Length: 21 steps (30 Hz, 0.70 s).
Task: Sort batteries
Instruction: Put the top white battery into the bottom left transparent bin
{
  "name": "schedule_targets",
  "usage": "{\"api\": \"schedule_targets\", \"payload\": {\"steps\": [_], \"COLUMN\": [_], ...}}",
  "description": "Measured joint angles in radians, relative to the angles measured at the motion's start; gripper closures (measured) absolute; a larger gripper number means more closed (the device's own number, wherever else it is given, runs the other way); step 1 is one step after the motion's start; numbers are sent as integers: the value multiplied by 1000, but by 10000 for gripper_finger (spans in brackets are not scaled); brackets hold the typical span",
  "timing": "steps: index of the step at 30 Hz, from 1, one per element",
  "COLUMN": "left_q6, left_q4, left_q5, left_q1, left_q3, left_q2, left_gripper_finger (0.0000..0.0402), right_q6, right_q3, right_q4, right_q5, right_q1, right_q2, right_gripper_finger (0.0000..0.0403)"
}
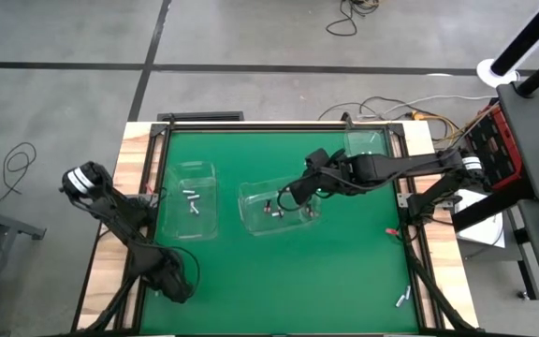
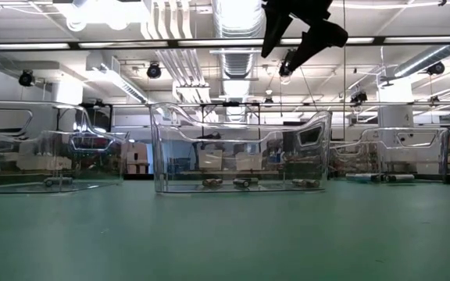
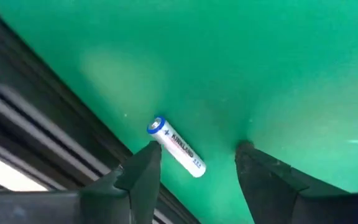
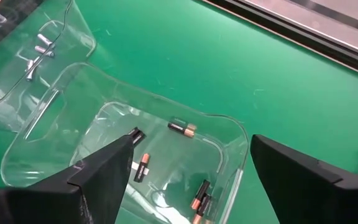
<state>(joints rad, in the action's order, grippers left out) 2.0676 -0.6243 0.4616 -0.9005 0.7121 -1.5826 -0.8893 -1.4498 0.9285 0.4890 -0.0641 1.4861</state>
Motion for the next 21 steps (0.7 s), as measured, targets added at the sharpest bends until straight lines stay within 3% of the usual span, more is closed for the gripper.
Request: {"api": "schedule_targets", "payload": {"steps": [5,15,21], "left_q6": [0,-7,-28], "left_q4": [67,73,26], "left_q5": [3,-38,-84], "left_q1": [0,-2,-8], "left_q3": [-24,-16,21], "left_q2": [0,-2,5], "left_gripper_finger": [249,387,385], "right_q6": [7,13,25], "right_q3": [0,0,0], "right_q4": [1,1,2], "right_q5": [-10,-17,-53], "right_q1": [-10,-12,-12], "right_q2": [0,0,-30], "right_gripper_finger": [95,100,88]}}
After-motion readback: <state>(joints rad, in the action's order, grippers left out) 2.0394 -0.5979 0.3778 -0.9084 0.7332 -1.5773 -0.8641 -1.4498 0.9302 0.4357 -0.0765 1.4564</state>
